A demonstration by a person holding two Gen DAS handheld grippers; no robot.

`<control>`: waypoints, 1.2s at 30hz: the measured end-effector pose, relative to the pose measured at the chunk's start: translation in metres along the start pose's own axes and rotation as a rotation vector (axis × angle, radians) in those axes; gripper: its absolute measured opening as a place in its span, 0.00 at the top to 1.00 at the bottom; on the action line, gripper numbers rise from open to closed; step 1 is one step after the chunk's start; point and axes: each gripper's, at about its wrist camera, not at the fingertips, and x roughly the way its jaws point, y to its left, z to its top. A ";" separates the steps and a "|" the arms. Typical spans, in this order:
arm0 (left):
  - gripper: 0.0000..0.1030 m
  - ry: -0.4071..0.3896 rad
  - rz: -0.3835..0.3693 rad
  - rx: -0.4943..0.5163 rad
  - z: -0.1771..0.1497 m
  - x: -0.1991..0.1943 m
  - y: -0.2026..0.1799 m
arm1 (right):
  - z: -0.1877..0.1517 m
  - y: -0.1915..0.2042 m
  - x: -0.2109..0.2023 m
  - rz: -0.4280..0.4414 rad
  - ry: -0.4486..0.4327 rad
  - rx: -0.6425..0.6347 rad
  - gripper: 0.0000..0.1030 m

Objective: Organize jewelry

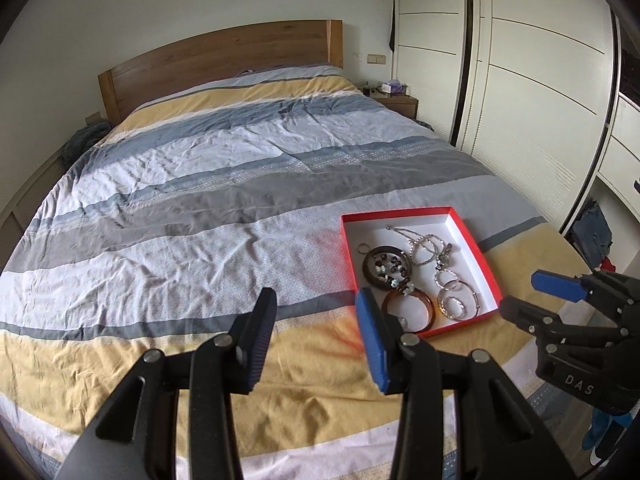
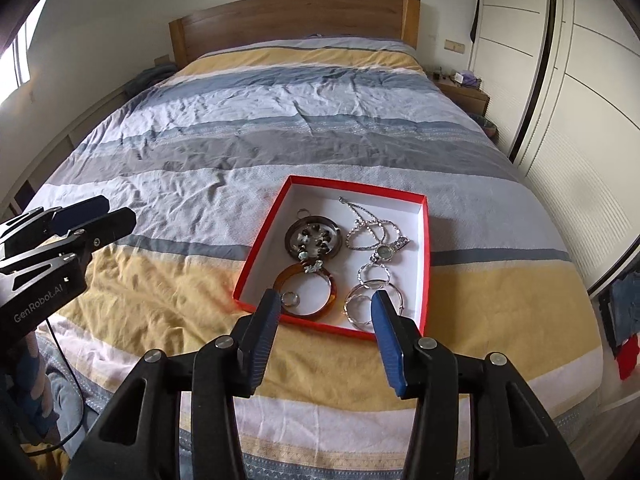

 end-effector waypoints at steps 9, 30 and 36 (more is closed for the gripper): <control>0.57 -0.035 0.040 -0.032 -0.017 -0.045 0.029 | -0.020 0.030 -0.022 0.012 0.009 -0.020 0.49; 0.53 -0.106 0.249 -0.236 -0.067 -0.145 0.152 | -0.047 0.117 -0.080 0.088 -0.054 -0.095 0.42; 0.48 -0.090 0.306 -0.298 -0.087 -0.149 0.184 | -0.056 0.140 -0.076 0.100 -0.054 -0.124 0.35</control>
